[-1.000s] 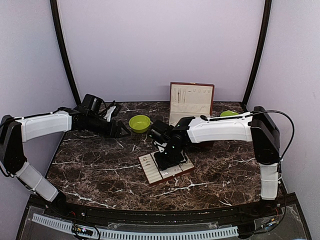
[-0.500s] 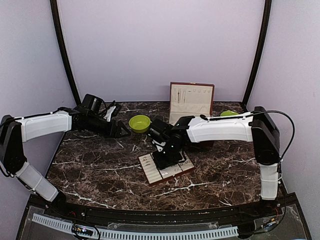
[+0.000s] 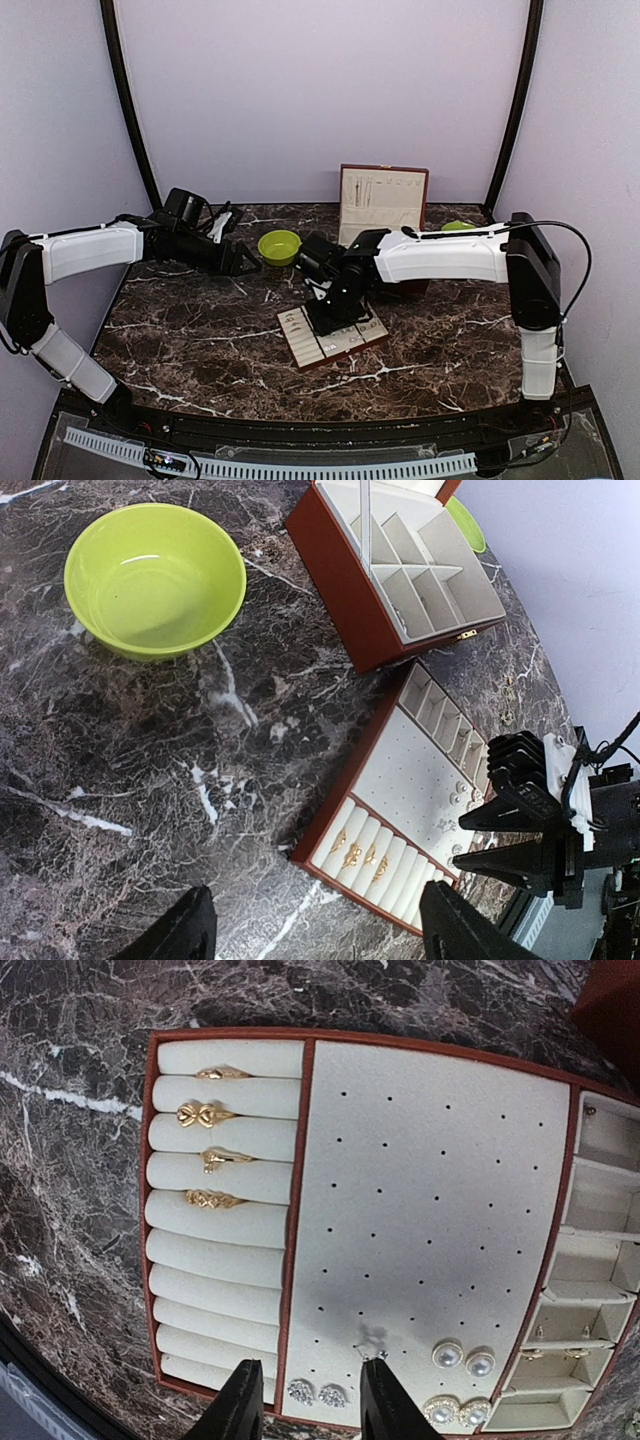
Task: Organize the mixed jewelry
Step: Adjust the earring on the earring holder.
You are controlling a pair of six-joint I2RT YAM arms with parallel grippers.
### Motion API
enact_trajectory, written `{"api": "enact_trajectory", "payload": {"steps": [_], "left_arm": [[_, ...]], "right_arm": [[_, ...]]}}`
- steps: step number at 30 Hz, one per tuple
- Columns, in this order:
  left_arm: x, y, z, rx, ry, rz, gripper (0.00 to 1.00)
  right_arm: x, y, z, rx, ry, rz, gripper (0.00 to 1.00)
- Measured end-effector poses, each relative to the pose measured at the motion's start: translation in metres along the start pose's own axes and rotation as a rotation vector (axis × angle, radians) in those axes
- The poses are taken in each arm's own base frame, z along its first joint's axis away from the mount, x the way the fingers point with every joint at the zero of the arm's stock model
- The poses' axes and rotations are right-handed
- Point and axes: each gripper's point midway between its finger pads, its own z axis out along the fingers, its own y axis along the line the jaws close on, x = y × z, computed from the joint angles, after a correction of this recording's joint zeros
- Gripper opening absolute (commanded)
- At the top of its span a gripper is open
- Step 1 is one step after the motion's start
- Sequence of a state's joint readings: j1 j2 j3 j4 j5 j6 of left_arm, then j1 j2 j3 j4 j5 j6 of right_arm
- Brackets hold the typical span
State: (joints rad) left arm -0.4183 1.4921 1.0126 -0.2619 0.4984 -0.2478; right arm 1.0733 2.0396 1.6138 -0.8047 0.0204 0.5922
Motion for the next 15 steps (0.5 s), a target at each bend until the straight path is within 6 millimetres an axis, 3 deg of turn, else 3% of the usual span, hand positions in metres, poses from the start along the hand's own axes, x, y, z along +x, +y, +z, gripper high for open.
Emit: {"api": "enact_trajectory", "payload": {"steps": [15], "left_arm": [[0.0000, -0.0001, 0.0000, 0.000, 0.000, 0.000, 0.72]], "right_arm": [[0.0014, -0.0056, -0.0013, 0.028, 0.001, 0.012, 0.33]]}}
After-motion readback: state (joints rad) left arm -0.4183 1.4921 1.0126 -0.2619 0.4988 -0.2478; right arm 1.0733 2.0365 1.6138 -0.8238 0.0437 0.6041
